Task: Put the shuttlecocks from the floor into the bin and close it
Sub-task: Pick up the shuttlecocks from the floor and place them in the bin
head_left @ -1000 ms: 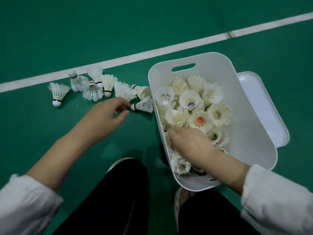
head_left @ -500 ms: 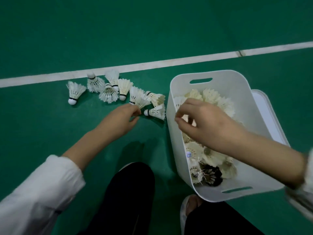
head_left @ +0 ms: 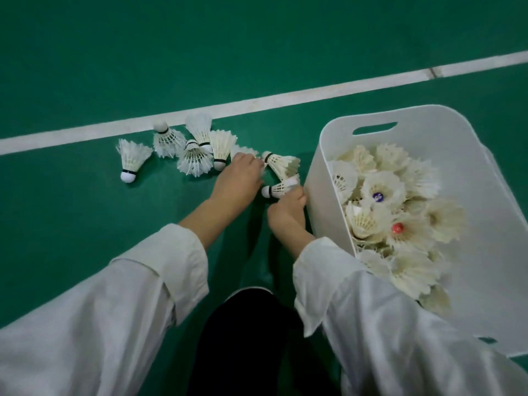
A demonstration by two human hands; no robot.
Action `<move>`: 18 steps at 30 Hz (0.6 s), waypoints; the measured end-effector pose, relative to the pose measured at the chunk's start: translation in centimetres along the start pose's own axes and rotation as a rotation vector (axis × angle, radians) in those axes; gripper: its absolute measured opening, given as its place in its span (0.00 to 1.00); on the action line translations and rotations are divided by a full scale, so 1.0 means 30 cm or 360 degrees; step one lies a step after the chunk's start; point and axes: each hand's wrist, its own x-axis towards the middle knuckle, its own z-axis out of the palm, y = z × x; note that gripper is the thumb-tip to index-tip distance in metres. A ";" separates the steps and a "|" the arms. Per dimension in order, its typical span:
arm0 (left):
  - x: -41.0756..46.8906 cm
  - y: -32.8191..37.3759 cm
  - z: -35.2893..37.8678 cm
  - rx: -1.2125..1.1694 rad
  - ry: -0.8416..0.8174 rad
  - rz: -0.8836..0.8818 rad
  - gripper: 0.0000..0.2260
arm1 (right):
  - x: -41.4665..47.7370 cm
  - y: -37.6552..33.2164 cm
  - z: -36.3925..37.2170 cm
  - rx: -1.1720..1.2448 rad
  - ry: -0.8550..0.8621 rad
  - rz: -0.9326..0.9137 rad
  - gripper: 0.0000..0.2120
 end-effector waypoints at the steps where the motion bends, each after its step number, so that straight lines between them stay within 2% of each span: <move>1: -0.009 -0.008 0.003 0.0029 0.0014 -0.0012 0.14 | 0.010 0.013 0.005 -0.0017 -0.0027 -0.0038 0.26; 6: -0.057 -0.037 -0.021 -0.0035 0.0128 -0.0120 0.08 | 0.016 0.050 -0.004 -0.0127 0.0051 -0.0329 0.14; 9: -0.116 -0.070 -0.029 -0.0218 0.0178 -0.0103 0.10 | -0.016 0.026 -0.029 -0.0184 0.0017 -0.0364 0.10; 13: -0.167 -0.115 -0.049 -0.0255 0.0219 0.0003 0.10 | -0.086 0.015 -0.058 -0.0201 0.0020 -0.0634 0.07; 18: -0.098 -0.106 -0.115 -0.0552 -0.0101 -0.0330 0.10 | -0.114 -0.019 -0.126 -0.0142 0.0092 -0.0810 0.06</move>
